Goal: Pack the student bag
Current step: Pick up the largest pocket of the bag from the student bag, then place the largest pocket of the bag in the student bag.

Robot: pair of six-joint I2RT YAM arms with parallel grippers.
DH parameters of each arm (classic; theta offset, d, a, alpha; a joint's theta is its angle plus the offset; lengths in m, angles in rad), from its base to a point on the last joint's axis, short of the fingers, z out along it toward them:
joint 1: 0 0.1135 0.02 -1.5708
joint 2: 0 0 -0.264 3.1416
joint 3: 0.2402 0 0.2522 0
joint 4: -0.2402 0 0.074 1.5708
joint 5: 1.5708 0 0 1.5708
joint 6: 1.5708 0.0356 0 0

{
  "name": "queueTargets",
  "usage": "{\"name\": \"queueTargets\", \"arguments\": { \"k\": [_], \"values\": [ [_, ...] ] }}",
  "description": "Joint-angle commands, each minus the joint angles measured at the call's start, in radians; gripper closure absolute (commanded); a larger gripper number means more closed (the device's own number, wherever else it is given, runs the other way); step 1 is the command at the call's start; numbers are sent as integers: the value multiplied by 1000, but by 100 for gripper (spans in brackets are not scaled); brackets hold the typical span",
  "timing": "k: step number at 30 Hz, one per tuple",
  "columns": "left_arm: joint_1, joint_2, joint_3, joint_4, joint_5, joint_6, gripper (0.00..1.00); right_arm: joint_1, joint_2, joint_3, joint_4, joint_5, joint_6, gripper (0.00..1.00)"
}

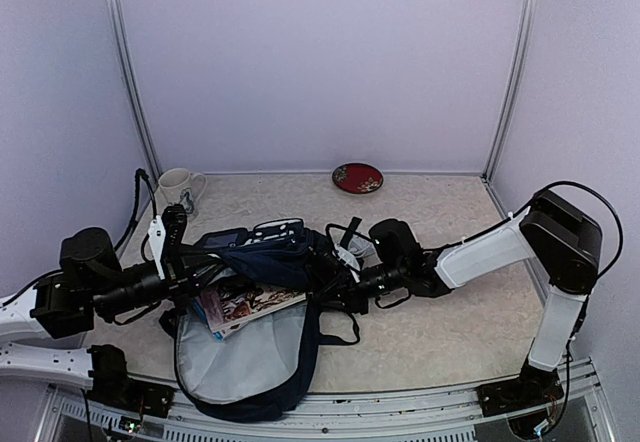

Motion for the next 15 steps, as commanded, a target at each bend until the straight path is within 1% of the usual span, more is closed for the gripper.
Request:
{"name": "queueTargets", "arguments": {
  "k": [1, 6, 9, 11, 15],
  "values": [
    [-1, -13, 47, 92, -3, 7, 100, 22, 22, 30, 25, -9, 10, 75],
    [0, -16, 47, 92, -1, 10, 100, 24, -16, -15, 20, 74, 6, 65],
    [-1, -16, 47, 95, -1, 12, 100, 29, -22, -21, 13, 148, 0, 65],
    [-1, -13, 48, 96, 1, 12, 100, 29, -10, -12, 9, 183, 1, 67],
    [-1, -10, 51, 97, 8, 9, 100, 29, 10, 3, 13, 195, -2, 82]
  ]
}}
